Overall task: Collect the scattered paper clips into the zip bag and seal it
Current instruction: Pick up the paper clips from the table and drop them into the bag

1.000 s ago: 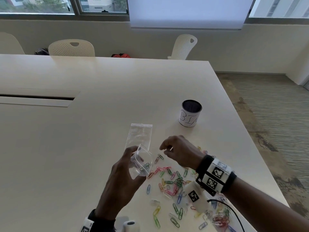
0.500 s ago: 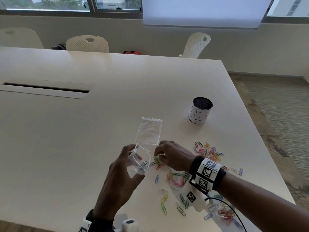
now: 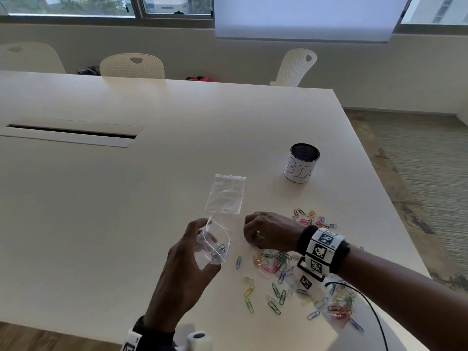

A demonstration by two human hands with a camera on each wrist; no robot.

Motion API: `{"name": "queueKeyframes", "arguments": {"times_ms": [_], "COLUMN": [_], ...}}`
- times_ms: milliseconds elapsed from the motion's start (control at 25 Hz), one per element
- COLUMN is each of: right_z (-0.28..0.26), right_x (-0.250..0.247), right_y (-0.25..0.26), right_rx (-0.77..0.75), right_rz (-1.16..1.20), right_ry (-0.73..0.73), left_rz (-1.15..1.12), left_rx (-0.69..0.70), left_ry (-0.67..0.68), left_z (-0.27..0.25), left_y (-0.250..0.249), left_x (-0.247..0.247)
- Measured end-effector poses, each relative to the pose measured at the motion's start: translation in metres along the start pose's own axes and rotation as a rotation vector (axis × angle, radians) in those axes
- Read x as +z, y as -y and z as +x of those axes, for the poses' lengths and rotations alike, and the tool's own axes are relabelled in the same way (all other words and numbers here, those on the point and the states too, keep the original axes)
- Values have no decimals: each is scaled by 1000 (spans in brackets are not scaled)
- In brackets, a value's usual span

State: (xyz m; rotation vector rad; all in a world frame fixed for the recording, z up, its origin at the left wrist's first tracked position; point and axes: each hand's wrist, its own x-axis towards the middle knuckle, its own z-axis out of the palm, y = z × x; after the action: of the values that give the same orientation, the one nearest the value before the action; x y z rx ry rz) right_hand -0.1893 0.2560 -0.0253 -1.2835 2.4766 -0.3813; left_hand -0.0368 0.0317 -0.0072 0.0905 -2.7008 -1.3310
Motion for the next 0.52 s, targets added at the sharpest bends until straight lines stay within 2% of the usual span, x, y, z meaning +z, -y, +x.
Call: {"name": "queueKeyframes", "arguments": {"times_ms": [160,360,520], "right_z": [-24,-36,-35], "right_x": [-3,6,11], "right_y": [-11,-9,-10], "right_rx": [64,36,75], "right_rz": [-119,-66,-74], "right_ry": [101,-5,-64], "left_rz": [-13,-9,0], "left_rx": [6,24,26], "left_ry": [14,36,47], "left_z": [-2,0,-1], "left_y": [-3,-7,-8], "left_x": [3,7,9]}}
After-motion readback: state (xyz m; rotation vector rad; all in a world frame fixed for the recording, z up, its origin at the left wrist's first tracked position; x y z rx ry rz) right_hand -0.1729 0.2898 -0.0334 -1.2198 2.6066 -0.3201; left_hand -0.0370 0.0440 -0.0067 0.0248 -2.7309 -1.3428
